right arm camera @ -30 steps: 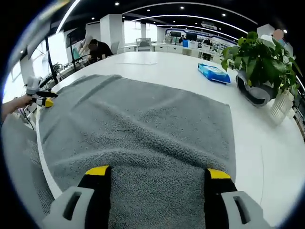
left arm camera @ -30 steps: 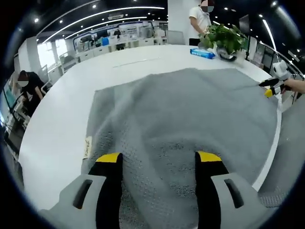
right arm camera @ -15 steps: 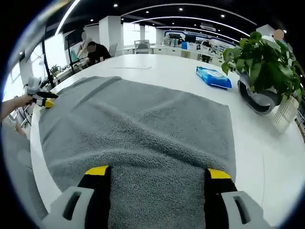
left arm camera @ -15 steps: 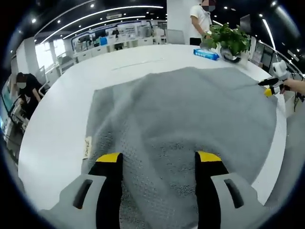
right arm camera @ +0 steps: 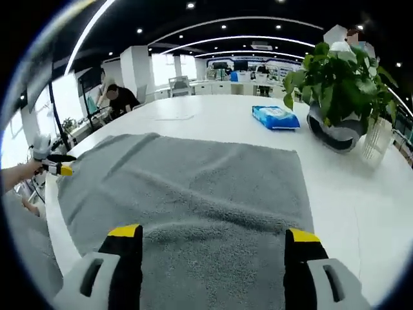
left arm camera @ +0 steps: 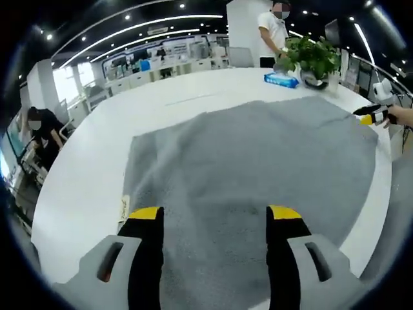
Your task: Open the folded towel by lifting each exposed corner and separating the folded layers until the towel lies flat within the target outline without major curled edges
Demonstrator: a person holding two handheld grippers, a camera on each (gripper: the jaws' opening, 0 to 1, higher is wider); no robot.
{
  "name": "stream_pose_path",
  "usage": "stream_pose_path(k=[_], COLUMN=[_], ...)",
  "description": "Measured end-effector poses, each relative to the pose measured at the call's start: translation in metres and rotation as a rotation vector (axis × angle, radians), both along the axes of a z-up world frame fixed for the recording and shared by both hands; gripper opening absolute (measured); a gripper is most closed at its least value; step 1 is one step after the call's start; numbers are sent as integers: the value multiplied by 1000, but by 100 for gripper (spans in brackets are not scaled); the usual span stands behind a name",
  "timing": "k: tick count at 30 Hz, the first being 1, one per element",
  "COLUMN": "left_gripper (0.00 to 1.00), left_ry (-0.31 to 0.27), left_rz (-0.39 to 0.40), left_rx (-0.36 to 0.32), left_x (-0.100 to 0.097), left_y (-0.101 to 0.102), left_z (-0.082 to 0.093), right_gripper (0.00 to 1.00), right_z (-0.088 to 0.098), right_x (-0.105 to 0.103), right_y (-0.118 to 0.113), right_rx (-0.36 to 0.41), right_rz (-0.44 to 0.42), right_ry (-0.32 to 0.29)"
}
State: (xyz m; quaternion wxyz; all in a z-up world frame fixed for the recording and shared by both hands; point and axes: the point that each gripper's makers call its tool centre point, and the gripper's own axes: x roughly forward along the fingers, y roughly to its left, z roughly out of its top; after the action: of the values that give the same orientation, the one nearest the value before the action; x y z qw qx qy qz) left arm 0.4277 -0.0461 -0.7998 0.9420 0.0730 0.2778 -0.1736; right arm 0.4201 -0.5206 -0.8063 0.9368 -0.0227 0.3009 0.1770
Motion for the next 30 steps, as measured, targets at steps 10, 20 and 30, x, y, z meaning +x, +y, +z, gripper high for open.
stream_pose_path(k=[10, 20, 30], left_gripper=[99, 99, 99], left_ry=[-300, -454, -409], left_rz=[8, 48, 73], left_rx=[-53, -111, -245], left_x=[-39, -80, -92], left_y=[-27, -51, -92], left_z=[100, 124, 98], right_gripper=[100, 100, 100], right_z=[70, 129, 123], right_x=[-61, -98, -96], right_y=[9, 28, 17], right_rx=[0, -62, -8], right_rz=[-17, -32, -118], right_ry=[-202, -555, -561])
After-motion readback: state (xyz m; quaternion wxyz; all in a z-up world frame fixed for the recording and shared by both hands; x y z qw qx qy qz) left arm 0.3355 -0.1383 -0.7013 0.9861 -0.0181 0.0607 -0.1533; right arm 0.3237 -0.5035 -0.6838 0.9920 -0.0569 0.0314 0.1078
